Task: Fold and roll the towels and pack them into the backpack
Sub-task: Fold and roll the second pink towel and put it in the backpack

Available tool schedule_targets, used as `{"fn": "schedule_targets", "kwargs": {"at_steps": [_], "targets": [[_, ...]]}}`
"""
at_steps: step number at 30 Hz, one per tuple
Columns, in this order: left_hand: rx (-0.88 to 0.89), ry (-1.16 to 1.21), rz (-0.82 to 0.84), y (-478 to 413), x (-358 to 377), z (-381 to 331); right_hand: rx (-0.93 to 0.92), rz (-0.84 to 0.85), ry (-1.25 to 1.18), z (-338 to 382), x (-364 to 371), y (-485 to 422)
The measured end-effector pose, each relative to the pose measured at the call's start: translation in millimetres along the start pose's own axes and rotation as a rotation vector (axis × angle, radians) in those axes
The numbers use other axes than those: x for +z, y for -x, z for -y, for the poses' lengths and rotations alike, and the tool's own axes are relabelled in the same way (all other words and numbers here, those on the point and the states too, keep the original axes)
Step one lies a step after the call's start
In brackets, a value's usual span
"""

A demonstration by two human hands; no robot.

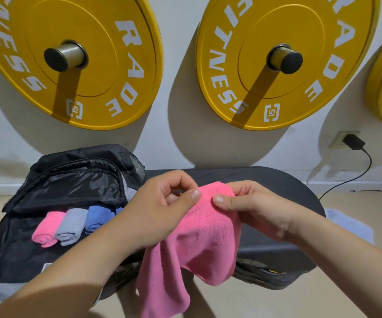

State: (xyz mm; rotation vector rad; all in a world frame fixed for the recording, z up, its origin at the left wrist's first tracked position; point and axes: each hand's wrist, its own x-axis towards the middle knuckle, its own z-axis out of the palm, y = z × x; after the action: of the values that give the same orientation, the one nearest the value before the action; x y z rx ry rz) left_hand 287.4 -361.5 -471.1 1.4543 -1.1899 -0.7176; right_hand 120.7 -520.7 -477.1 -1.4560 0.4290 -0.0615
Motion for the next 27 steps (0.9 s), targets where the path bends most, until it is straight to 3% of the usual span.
{"fn": "schedule_targets", "kwargs": {"at_steps": [5,9,13,17,21,27], "targets": [[-0.085,-0.099,0.077,-2,-5,16,-0.108,-0.165,-0.075,4,3,-1],[-0.244,-0.129,0.211,-2,-16,24,-0.164,-0.363,0.058,7,-1,-5],[-0.357,-0.19,0.241,1,-29,28,-0.032,-0.774,0.166,-7,-31,-12],[-0.437,-0.338,0.232,0,-48,37,0.135,-0.943,0.214,-30,-53,-9],[-0.378,-0.304,0.081,0,-44,36,0.129,-0.851,0.249,-33,-44,-9],[-0.161,-0.266,0.054,-3,-3,24,-0.003,-0.387,0.236,-13,10,-17]]}}
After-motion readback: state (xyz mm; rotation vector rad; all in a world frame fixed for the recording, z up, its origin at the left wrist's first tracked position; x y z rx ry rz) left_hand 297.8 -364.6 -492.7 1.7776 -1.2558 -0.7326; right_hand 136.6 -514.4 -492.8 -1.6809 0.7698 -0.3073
